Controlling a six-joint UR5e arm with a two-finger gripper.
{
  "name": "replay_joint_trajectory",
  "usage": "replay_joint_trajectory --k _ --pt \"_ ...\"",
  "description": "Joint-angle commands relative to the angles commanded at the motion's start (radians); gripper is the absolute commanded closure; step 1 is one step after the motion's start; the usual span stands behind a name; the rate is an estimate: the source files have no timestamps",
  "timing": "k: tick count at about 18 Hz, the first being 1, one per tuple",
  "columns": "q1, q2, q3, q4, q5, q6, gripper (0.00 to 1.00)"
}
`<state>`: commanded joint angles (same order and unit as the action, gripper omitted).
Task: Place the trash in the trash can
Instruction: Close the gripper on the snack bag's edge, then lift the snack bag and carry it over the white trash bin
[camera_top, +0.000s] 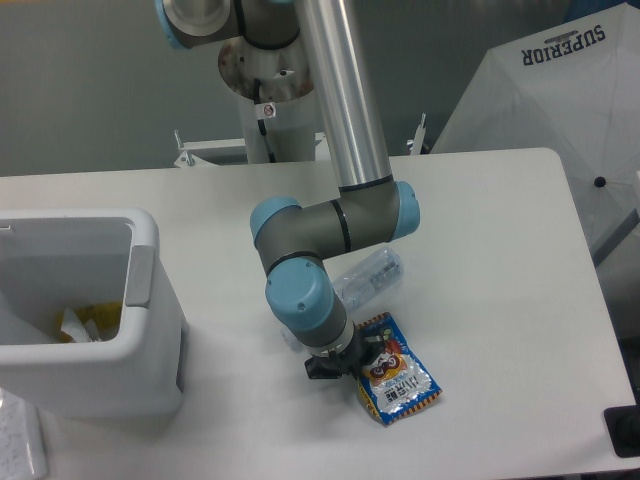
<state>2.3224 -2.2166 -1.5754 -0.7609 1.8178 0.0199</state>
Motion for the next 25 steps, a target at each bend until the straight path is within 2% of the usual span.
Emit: replay_joint_trajectory --k 3,7,14,17,21,23,25 --pt "0.026 0.035 0.028 0.000 -0.053 -0.002 1.00" --pt "0.069 0.109 0.097 0.000 -0.233 -0.017 1.00" --pt "0.104 0.305 0.121 0.000 -0.425 -0.103 1.00" --pt "0.094 0.376 0.137 0.000 -0.501 -0.164 1.00" --pt "0.075 0.465 0.135 0.000 -0.615 -0.181 1.00" --pt "0.043 0.511 0.130 0.000 -0.661 -0.183 1.00" --pt "-0.010 0.532 0.123 -0.002 -0.664 -0.181 1.00"
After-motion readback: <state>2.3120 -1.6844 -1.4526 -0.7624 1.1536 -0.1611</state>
